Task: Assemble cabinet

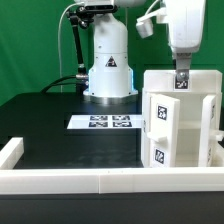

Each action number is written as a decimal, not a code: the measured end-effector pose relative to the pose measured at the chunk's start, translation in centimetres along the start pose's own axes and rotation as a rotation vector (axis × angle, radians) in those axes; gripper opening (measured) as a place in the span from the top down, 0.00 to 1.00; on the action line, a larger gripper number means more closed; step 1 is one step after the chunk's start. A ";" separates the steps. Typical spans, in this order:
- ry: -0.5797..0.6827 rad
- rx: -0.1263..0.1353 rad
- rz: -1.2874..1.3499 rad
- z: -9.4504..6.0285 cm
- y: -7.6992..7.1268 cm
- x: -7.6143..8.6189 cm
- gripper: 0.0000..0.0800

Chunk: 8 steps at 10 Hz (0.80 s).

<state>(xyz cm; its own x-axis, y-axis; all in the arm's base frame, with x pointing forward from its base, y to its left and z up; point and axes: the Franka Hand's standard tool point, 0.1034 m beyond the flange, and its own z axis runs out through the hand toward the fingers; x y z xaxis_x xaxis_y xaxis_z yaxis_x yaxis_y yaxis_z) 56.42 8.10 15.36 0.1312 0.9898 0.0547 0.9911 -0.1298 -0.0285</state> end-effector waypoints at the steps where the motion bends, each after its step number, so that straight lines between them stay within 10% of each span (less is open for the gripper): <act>1: 0.000 -0.015 0.013 0.5 -0.1 -0.4 0.00; 8: 0.001 -0.040 0.088 0.7 0.3 -1.8 0.30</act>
Offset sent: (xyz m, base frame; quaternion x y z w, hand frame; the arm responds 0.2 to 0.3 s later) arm 0.0010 -0.0034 0.0003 -0.0370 0.0266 0.0350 0.9983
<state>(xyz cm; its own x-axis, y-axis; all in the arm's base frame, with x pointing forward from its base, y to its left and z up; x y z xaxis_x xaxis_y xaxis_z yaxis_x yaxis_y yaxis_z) 56.48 6.32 14.53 0.2177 0.9745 0.0551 0.9758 -0.2184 0.0066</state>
